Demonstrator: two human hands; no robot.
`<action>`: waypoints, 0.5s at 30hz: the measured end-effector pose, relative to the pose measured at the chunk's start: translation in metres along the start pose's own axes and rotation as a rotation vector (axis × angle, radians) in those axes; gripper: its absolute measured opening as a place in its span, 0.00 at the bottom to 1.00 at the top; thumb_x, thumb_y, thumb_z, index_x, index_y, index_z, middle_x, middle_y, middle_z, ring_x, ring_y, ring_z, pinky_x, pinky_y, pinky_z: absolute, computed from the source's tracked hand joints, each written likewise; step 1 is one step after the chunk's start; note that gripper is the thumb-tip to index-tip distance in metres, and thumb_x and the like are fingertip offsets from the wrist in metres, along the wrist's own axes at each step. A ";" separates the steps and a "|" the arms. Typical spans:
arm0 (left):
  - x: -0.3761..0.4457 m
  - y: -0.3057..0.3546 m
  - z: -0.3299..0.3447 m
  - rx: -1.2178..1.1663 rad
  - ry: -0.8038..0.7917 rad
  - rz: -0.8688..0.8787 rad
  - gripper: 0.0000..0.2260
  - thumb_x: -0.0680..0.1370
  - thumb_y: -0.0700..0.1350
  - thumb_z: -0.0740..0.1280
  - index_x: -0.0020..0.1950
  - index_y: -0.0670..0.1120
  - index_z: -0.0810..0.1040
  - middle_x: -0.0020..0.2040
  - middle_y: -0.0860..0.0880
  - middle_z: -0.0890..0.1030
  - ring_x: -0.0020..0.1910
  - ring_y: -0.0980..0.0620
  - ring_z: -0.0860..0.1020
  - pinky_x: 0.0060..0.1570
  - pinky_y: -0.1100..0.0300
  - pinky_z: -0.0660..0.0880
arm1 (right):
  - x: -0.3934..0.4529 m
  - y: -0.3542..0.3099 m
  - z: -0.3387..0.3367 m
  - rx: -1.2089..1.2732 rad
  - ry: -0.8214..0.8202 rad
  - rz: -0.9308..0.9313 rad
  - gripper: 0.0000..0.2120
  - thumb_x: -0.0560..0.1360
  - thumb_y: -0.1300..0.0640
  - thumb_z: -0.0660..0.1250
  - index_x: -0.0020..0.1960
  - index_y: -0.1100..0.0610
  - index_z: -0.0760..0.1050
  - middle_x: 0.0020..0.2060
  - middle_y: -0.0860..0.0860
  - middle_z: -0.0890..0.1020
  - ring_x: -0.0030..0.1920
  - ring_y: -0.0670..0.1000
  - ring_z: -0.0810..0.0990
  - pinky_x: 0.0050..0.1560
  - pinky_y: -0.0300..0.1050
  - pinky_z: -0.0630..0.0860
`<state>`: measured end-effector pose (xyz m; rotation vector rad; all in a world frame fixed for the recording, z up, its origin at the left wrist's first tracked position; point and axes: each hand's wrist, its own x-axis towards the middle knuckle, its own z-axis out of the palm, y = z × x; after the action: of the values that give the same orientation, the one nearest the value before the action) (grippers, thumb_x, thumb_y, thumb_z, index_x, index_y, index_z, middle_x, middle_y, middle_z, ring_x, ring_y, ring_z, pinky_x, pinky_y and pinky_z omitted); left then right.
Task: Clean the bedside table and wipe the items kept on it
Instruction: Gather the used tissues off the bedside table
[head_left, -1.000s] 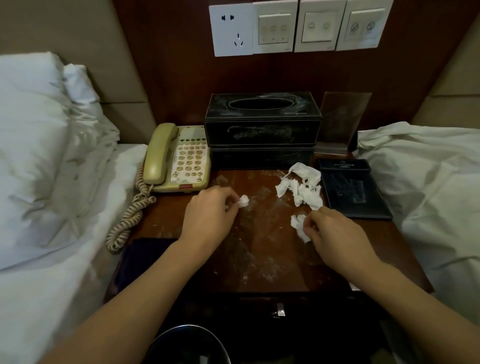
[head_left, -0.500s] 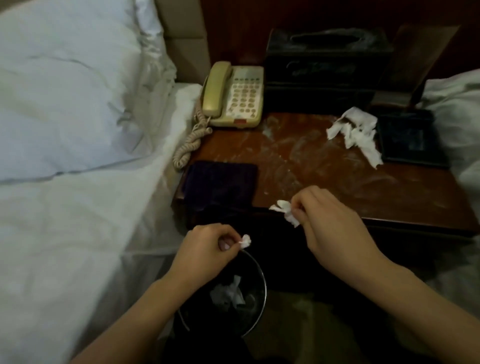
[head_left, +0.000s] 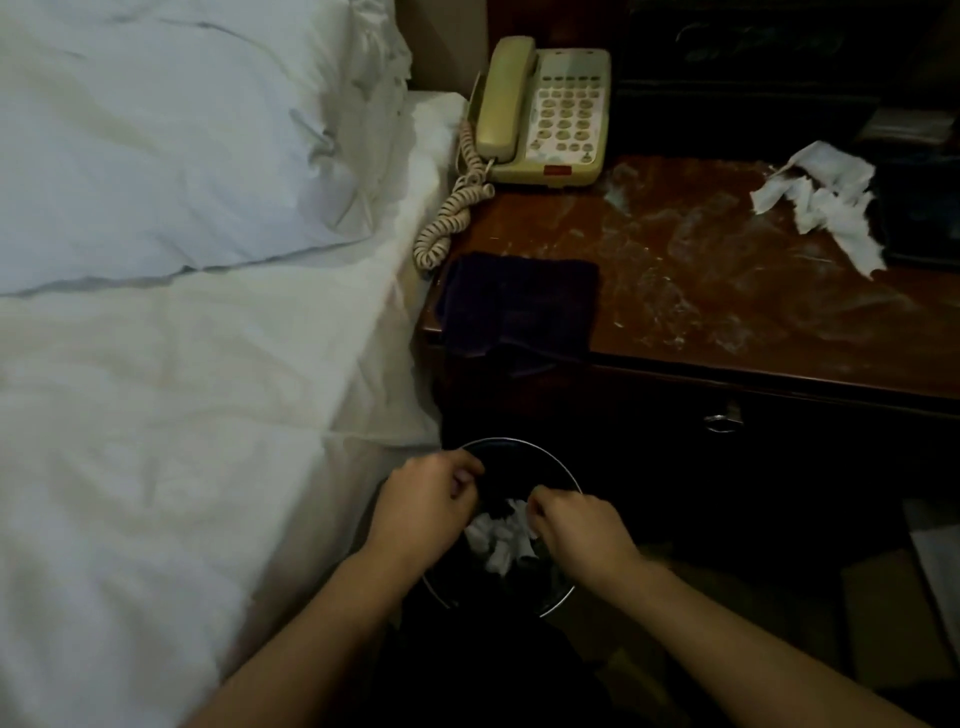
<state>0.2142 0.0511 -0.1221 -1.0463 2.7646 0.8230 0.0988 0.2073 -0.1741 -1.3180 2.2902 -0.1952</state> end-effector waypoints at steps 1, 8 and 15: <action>-0.003 0.007 -0.011 0.005 0.040 0.027 0.10 0.77 0.46 0.69 0.56 0.56 0.85 0.45 0.56 0.86 0.47 0.55 0.83 0.50 0.57 0.79 | 0.003 -0.001 0.002 0.004 -0.003 -0.003 0.11 0.84 0.51 0.55 0.63 0.52 0.71 0.53 0.51 0.81 0.52 0.53 0.81 0.43 0.47 0.72; -0.007 0.075 -0.072 -0.093 0.302 0.310 0.07 0.78 0.47 0.70 0.53 0.56 0.84 0.42 0.60 0.81 0.39 0.61 0.79 0.40 0.63 0.77 | -0.040 0.002 -0.090 0.094 0.212 -0.020 0.14 0.82 0.46 0.58 0.67 0.43 0.71 0.59 0.39 0.78 0.57 0.41 0.77 0.52 0.40 0.77; 0.066 0.200 -0.088 0.021 0.042 0.523 0.10 0.83 0.50 0.65 0.63 0.57 0.80 0.49 0.60 0.80 0.45 0.59 0.79 0.46 0.60 0.80 | -0.094 0.092 -0.230 0.002 0.605 0.185 0.05 0.78 0.50 0.67 0.53 0.42 0.75 0.42 0.36 0.75 0.38 0.37 0.73 0.35 0.31 0.68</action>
<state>0.0468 0.0923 0.0279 -0.3295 3.1176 0.8172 -0.0430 0.3085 0.0256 -1.1414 2.8888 -0.6017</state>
